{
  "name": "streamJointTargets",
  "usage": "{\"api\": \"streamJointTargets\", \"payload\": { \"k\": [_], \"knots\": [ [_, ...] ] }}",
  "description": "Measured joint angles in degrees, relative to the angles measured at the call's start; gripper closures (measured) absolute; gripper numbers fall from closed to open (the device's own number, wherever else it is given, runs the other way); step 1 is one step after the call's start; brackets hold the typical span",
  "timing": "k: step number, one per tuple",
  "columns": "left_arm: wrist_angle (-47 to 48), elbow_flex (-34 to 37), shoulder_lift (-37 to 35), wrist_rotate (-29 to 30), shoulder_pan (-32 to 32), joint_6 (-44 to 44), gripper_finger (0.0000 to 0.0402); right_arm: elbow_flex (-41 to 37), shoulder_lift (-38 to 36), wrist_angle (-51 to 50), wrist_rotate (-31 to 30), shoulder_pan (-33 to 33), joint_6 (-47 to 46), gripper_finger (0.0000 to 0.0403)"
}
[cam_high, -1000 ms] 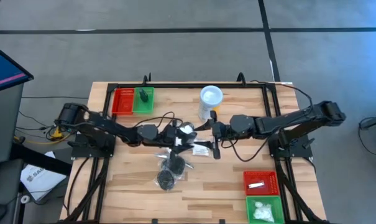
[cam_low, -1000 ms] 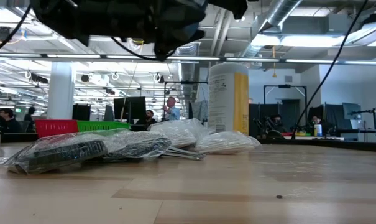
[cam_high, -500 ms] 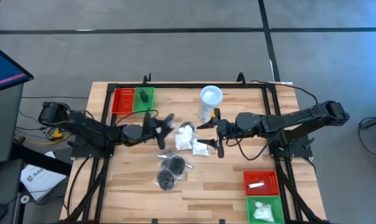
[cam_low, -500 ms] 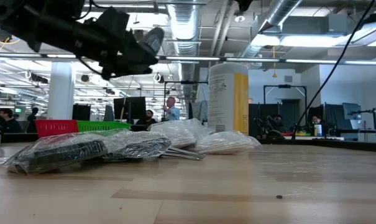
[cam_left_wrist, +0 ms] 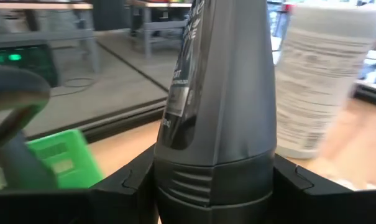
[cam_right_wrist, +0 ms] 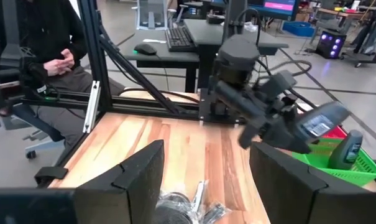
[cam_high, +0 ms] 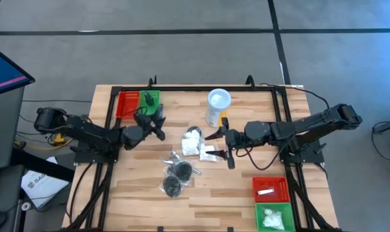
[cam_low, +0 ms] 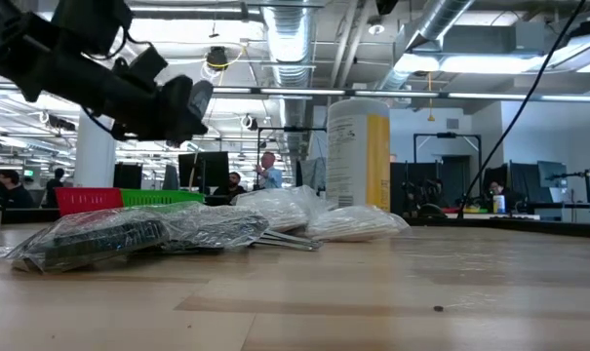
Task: Pick & Place Travel size toiletries
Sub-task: Put the black deodorant bottle into the top green bin
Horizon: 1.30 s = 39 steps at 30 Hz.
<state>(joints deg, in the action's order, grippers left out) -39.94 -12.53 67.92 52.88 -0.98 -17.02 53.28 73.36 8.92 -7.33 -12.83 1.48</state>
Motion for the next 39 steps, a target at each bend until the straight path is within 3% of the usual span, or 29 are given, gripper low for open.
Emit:
{"api": "streamJointTargets", "payload": {
  "k": [15,39],
  "knots": [
    [6.03,0.46,0.04,0.27,10.96,-0.43,0.0222,0.0,0.0,-0.4,0.01,-1.78,0.02,0.0178],
    [7.65,0.44,7.67,-2.23,18.66,-1.75,0.022,0.0,0.02,-0.82,0.01,-1.78,0.04,0.0178]
  ]
}}
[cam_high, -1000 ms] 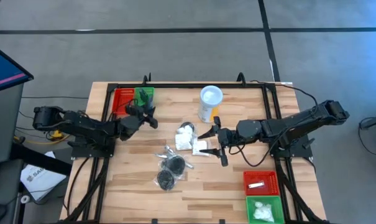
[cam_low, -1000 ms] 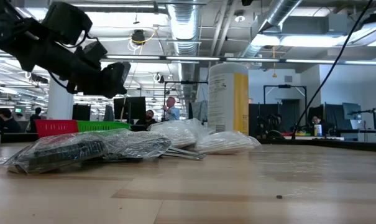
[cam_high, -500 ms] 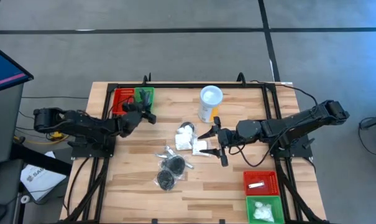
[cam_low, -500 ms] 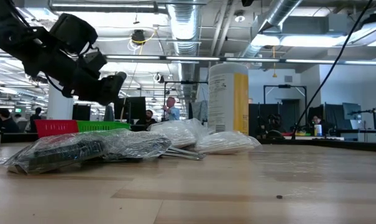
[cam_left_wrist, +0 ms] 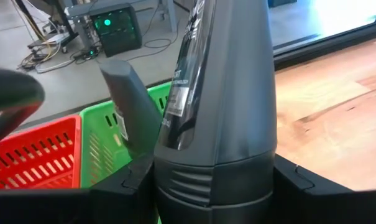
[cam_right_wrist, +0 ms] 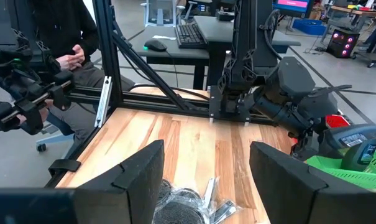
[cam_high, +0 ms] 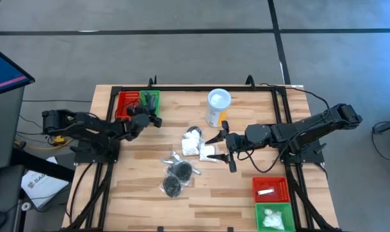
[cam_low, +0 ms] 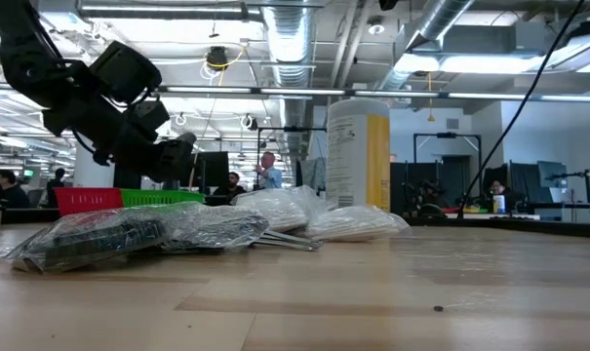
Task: Pick & Place Travel size toiletries
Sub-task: Put the black deodorant bottle into the top green bin
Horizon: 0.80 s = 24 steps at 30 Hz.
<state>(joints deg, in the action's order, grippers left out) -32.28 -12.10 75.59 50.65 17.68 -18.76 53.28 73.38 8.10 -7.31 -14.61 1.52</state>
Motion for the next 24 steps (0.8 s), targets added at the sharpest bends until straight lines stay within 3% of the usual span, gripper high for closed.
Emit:
{"api": "streamJointTargets", "payload": {
  "k": [14,24],
  "knots": [
    [-0.32,0.0,2.12,0.38,1.08,-1.2,0.0195,0.0,0.0,-0.55,0.0,0.0,0.13,0.0178],
    [-0.32,0.0,2.12,0.36,1.98,-1.23,0.0202,0.0,0.02,-1.09,0.0,0.0,0.02,0.0178]
  ]
}}
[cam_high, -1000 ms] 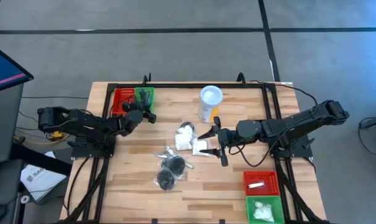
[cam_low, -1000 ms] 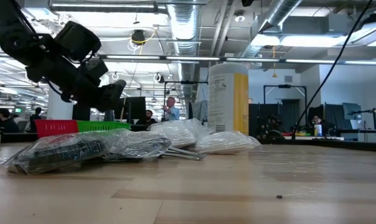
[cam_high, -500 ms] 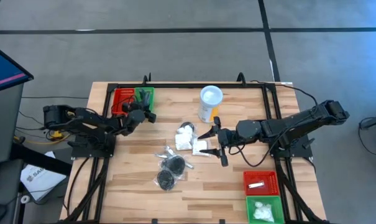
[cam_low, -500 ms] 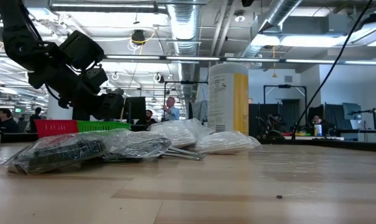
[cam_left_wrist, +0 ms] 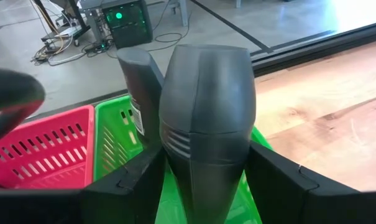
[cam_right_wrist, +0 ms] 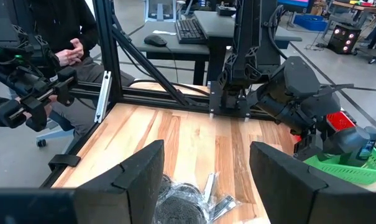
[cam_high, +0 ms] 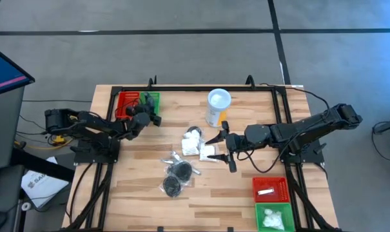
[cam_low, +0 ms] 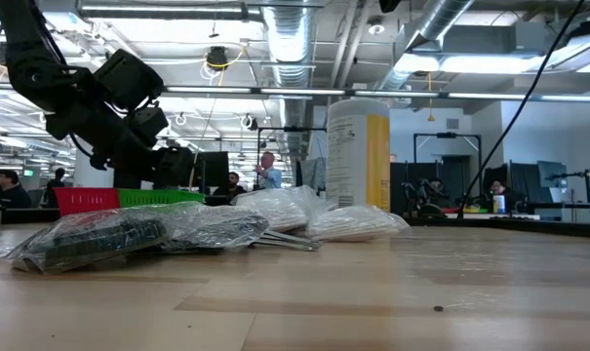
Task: Pick & Place Travel size toiletries
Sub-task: Put the black deodorant bottle into the top green bin
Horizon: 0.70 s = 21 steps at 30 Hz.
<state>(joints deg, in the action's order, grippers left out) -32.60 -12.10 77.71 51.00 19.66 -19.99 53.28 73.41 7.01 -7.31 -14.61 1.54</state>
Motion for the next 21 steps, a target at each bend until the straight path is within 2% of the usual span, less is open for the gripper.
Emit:
{"api": "streamJointTargets", "payload": {
  "k": [21],
  "knots": [
    [-1.09,0.0,-0.02,-0.02,1.68,0.0,0.018,0.0,0.0,0.0,0.0,0.0,0.04,0.0178]
  ]
}}
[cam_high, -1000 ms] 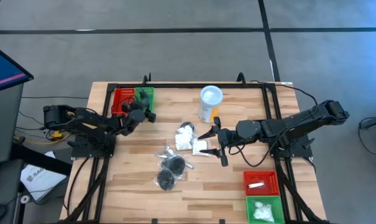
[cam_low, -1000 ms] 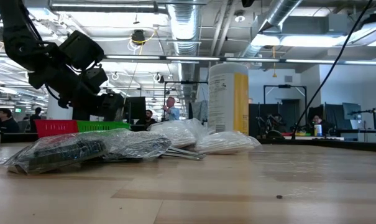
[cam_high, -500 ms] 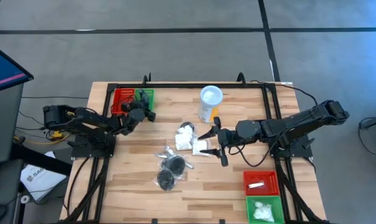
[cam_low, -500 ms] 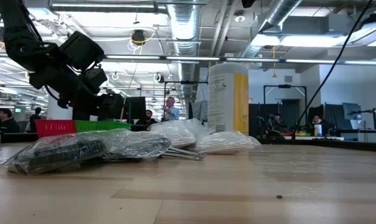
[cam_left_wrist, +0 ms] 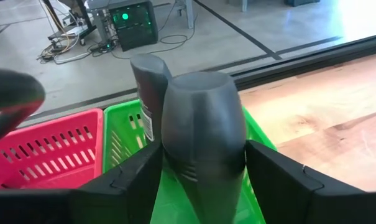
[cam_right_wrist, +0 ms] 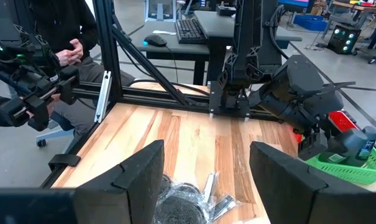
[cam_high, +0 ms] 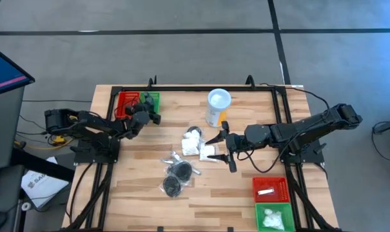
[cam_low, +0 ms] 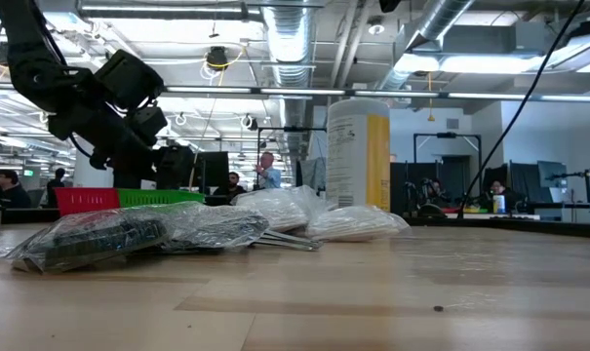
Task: Pick & Place Travel size toiletries
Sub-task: Put the black deodorant bottle into the top green bin
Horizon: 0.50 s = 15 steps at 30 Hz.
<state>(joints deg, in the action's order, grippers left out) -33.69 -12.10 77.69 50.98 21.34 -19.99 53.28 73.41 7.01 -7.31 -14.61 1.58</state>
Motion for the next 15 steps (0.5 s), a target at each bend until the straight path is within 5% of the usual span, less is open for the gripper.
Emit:
{"api": "streamJointTargets", "payload": {
  "k": [15],
  "knots": [
    [-1.83,-0.02,-0.07,-0.02,-0.04,0.02,0.0144,0.0,0.0,0.0,0.0,0.02,0.04,0.0178]
  ]
}}
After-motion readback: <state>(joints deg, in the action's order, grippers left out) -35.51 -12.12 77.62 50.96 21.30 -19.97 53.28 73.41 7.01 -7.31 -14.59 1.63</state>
